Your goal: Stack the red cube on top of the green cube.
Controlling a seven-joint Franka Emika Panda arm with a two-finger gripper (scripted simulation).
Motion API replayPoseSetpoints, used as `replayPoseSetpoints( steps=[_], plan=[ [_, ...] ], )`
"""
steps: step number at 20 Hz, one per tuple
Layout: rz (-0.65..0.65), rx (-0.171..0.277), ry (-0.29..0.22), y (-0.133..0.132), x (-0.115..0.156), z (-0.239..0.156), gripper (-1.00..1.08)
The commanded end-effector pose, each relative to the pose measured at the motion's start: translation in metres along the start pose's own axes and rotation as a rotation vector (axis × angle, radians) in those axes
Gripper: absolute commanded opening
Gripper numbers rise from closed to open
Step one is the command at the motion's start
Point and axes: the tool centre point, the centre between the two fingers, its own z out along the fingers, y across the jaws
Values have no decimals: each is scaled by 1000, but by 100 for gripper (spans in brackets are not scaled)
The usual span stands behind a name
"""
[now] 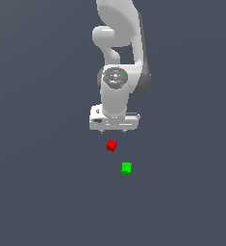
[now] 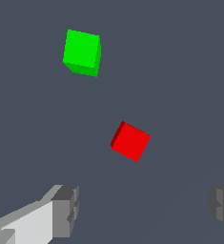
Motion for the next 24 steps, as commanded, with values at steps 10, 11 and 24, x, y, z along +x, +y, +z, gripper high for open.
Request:
replayPoseSetpoints(
  steps=[10,11,24],
  plan=[
    [63,4,9,1,2,9,100],
    [78,5,11,1,2,11,100],
    [369,24,55,5,12,51,100]
  ],
)
